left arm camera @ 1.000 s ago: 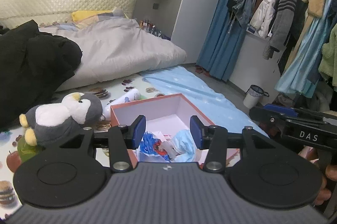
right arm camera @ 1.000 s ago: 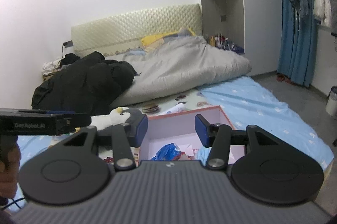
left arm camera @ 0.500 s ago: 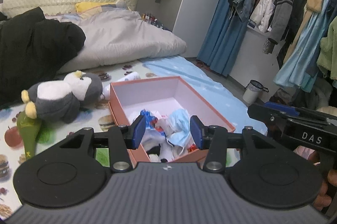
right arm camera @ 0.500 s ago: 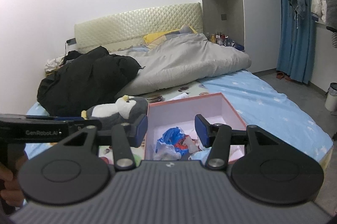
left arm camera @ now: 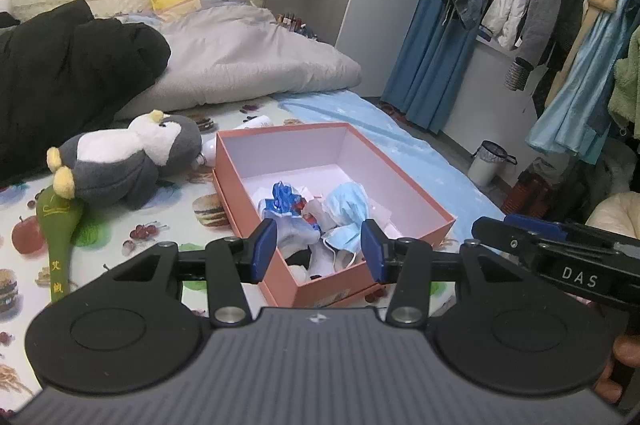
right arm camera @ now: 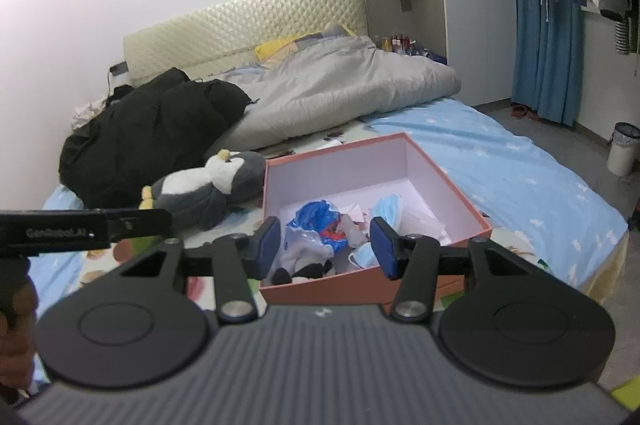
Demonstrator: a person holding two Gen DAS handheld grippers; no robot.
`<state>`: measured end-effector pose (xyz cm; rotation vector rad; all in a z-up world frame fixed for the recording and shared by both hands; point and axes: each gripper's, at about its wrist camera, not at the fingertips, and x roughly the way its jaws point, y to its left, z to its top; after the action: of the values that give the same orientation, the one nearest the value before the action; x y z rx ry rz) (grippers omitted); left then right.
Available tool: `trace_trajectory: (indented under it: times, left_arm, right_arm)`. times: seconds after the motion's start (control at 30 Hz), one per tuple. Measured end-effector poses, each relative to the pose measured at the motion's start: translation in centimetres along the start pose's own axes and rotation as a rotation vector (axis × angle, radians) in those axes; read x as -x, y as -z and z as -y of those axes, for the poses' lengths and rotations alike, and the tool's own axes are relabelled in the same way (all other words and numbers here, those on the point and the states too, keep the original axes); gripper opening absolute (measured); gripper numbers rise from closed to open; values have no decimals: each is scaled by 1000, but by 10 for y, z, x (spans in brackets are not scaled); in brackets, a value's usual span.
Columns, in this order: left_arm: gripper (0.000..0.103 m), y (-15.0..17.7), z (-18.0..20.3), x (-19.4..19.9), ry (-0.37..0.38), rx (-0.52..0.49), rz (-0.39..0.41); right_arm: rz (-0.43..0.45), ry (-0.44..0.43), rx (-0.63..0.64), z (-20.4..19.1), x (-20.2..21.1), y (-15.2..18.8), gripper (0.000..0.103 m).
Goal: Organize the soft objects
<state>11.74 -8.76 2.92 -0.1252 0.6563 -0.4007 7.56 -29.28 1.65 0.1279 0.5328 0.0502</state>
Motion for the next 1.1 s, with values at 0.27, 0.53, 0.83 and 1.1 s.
trace_trajectory:
  times: [0.27,0.53,0.83,1.1]
  left_arm:
    - [97,1,-6,-10,-12,21,-20]
    - [101,-1,-3,-14,-37,11,-29]
    - [102,-1,-6,-10,-68,26,-23]
    - [103,-1,-7,-8,-83,27,-30]
  right_arm:
    - [6,20,12,5,-3,-2,100]
    - [-14,25,-23,14,-7,2,103]
    - [-18,30,-28,14,-10,5,103]
    - [-18,48,-31,15,-12,7,103]
